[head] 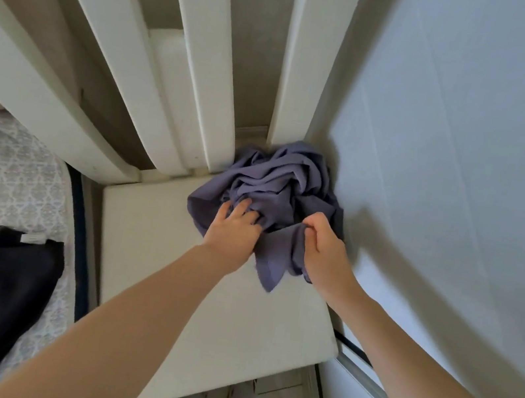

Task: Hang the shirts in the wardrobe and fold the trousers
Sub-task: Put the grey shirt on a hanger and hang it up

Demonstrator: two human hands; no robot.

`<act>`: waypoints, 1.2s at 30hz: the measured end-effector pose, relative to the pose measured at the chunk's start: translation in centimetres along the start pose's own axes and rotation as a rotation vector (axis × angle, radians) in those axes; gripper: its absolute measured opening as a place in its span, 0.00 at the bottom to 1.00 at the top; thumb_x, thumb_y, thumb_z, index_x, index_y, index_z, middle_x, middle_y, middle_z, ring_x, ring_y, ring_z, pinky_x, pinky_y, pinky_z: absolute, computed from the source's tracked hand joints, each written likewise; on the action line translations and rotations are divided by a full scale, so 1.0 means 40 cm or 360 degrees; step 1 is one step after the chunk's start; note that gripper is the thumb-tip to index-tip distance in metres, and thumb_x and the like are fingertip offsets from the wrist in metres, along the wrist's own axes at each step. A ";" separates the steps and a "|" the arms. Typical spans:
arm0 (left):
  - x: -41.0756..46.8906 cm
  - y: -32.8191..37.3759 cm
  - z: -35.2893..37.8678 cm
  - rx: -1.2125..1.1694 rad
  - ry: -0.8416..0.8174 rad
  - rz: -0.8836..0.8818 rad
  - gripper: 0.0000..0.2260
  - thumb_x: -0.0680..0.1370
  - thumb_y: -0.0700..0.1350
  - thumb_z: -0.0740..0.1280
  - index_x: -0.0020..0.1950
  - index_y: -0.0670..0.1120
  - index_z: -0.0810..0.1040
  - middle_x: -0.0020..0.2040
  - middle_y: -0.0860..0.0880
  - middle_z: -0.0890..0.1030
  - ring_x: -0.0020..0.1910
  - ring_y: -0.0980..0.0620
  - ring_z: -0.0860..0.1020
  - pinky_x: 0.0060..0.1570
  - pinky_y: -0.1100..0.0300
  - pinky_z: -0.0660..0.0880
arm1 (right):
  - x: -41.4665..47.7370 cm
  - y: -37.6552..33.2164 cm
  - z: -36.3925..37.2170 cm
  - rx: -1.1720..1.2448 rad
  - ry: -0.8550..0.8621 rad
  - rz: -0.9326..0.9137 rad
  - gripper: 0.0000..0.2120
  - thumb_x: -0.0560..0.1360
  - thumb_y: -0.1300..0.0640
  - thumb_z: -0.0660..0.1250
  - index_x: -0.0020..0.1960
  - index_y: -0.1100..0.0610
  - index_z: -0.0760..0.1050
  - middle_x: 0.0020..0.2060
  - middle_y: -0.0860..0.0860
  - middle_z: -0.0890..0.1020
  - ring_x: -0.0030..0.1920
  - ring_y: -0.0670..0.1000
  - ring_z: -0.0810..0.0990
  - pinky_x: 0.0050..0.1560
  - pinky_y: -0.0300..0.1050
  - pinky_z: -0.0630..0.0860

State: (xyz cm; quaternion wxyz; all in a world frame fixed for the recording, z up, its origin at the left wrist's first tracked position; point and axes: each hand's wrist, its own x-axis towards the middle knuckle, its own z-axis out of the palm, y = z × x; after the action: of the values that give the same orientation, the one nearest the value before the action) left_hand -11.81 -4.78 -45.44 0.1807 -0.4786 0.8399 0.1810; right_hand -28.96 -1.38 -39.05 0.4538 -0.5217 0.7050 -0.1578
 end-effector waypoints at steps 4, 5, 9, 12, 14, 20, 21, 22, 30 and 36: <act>-0.045 -0.048 -0.025 -0.0221 0.0006 -0.0036 0.11 0.82 0.46 0.60 0.64 0.49 0.73 0.70 0.51 0.70 0.77 0.50 0.56 0.74 0.48 0.53 | -0.012 -0.044 -0.028 0.0084 0.0186 0.0038 0.09 0.83 0.58 0.50 0.53 0.58 0.68 0.39 0.54 0.75 0.35 0.48 0.71 0.34 0.38 0.68; -0.061 -0.060 -0.036 -0.0293 0.0001 -0.0061 0.11 0.81 0.46 0.62 0.63 0.49 0.72 0.69 0.50 0.71 0.75 0.49 0.60 0.73 0.49 0.56 | -0.014 -0.061 -0.037 0.0108 0.0230 0.0037 0.09 0.83 0.58 0.50 0.53 0.57 0.69 0.39 0.52 0.75 0.36 0.47 0.72 0.34 0.35 0.68; -0.122 -0.076 -0.092 -0.0711 -0.0126 0.0013 0.29 0.74 0.48 0.72 0.73 0.50 0.66 0.68 0.48 0.72 0.68 0.45 0.69 0.65 0.51 0.67 | -0.037 -0.146 -0.073 0.0164 0.0311 -0.0085 0.09 0.83 0.58 0.51 0.52 0.57 0.70 0.38 0.49 0.74 0.37 0.46 0.72 0.40 0.42 0.69; -0.173 -0.046 -0.165 -0.1062 -0.0141 0.0039 0.23 0.72 0.46 0.75 0.64 0.48 0.70 0.61 0.50 0.77 0.59 0.49 0.76 0.56 0.61 0.72 | -0.067 -0.207 -0.097 0.0185 0.0342 -0.0149 0.09 0.83 0.58 0.52 0.50 0.56 0.70 0.38 0.48 0.75 0.40 0.48 0.73 0.43 0.44 0.71; -0.217 -0.019 -0.236 -0.1339 -0.0152 0.0050 0.19 0.70 0.47 0.77 0.54 0.54 0.70 0.51 0.56 0.77 0.49 0.58 0.77 0.47 0.69 0.73 | -0.087 -0.241 -0.114 0.0207 0.0399 -0.0148 0.09 0.83 0.59 0.52 0.50 0.55 0.71 0.39 0.47 0.76 0.42 0.49 0.74 0.44 0.44 0.70; -0.323 0.021 -0.415 -0.1751 0.0139 -0.0089 0.10 0.75 0.45 0.73 0.41 0.42 0.75 0.34 0.48 0.74 0.31 0.54 0.70 0.34 0.60 0.71 | -0.166 -0.367 -0.170 0.0269 0.0374 -0.0183 0.08 0.80 0.61 0.58 0.49 0.55 0.75 0.41 0.49 0.79 0.44 0.50 0.78 0.46 0.43 0.73; -0.339 0.017 -0.445 -0.1757 0.0198 -0.0148 0.12 0.77 0.46 0.72 0.43 0.38 0.76 0.34 0.44 0.74 0.32 0.50 0.71 0.35 0.52 0.72 | -0.185 -0.392 -0.183 0.0245 0.0378 -0.0215 0.08 0.80 0.61 0.59 0.48 0.54 0.76 0.40 0.50 0.80 0.43 0.50 0.78 0.45 0.42 0.72; -0.355 0.011 -0.474 -0.1757 0.0261 -0.0207 0.13 0.77 0.47 0.71 0.48 0.36 0.77 0.37 0.42 0.77 0.35 0.46 0.75 0.39 0.47 0.75 | -0.203 -0.416 -0.198 0.0222 0.0388 -0.0242 0.08 0.80 0.61 0.59 0.48 0.54 0.76 0.40 0.51 0.80 0.43 0.51 0.79 0.43 0.41 0.72; -0.532 -0.030 -0.778 -0.1767 0.0694 -0.0096 0.05 0.79 0.42 0.67 0.46 0.41 0.76 0.36 0.48 0.79 0.33 0.57 0.76 0.31 0.67 0.73 | -0.342 -0.641 -0.328 0.0250 0.0462 -0.0477 0.09 0.80 0.61 0.59 0.52 0.57 0.78 0.46 0.52 0.81 0.47 0.50 0.79 0.47 0.40 0.73; -0.648 0.000 -0.982 -0.1845 0.1069 0.0046 0.06 0.80 0.43 0.66 0.45 0.51 0.78 0.40 0.54 0.82 0.38 0.62 0.80 0.37 0.70 0.76 | -0.476 -0.770 -0.407 0.0481 0.0405 -0.0613 0.10 0.80 0.48 0.62 0.53 0.54 0.76 0.39 0.42 0.78 0.37 0.33 0.76 0.35 0.25 0.68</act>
State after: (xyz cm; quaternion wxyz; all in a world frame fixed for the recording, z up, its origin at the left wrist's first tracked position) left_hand -4.58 -4.35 1.06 -0.3795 -0.5174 0.6236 0.4465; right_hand -22.98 -1.22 0.21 0.3958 -0.5484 0.6127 -0.4089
